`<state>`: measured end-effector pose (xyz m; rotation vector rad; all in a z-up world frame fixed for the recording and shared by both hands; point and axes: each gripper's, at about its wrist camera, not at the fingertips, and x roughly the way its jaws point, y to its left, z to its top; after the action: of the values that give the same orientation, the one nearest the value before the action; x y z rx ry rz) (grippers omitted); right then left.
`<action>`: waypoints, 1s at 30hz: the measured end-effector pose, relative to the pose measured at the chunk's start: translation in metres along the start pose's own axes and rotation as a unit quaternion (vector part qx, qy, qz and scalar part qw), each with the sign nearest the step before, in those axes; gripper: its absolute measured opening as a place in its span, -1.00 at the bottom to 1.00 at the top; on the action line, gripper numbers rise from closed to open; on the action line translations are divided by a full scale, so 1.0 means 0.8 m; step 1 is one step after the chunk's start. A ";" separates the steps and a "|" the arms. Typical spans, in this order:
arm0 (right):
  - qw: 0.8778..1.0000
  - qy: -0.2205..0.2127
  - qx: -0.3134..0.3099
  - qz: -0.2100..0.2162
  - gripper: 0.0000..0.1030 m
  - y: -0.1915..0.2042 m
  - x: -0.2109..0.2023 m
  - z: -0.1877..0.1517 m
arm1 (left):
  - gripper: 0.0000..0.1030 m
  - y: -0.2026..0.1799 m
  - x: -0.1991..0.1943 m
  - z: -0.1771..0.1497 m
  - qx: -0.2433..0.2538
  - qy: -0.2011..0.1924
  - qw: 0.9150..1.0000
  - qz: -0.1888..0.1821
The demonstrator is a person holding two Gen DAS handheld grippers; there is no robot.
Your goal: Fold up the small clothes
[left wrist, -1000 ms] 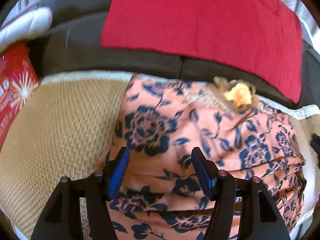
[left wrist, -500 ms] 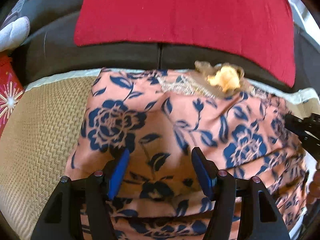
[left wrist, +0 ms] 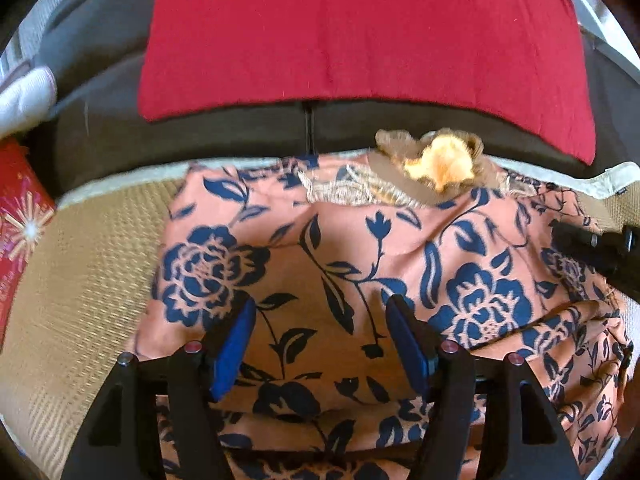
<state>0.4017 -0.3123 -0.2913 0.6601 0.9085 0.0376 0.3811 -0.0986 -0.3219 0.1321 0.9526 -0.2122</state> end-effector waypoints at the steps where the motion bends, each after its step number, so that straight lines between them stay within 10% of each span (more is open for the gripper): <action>1: 1.000 0.007 -0.001 0.004 -0.65 0.000 -0.007 -0.006 | 0.33 -0.002 -0.008 -0.001 0.003 -0.009 1.000 0.002; 10: 0.996 0.072 -0.051 -0.033 -0.66 0.017 -0.006 -0.051 | 0.33 -0.005 -0.043 -0.002 0.025 -0.058 0.998 0.021; 30: 0.998 -0.003 0.006 -0.056 -0.64 -0.034 -0.038 -0.018 | 0.33 -0.009 -0.042 0.001 0.020 -0.068 0.997 0.035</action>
<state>0.3651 -0.3360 -0.2905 0.6196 0.9397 -0.0691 0.3609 -0.1019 -0.2938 0.1853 0.8072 -0.1734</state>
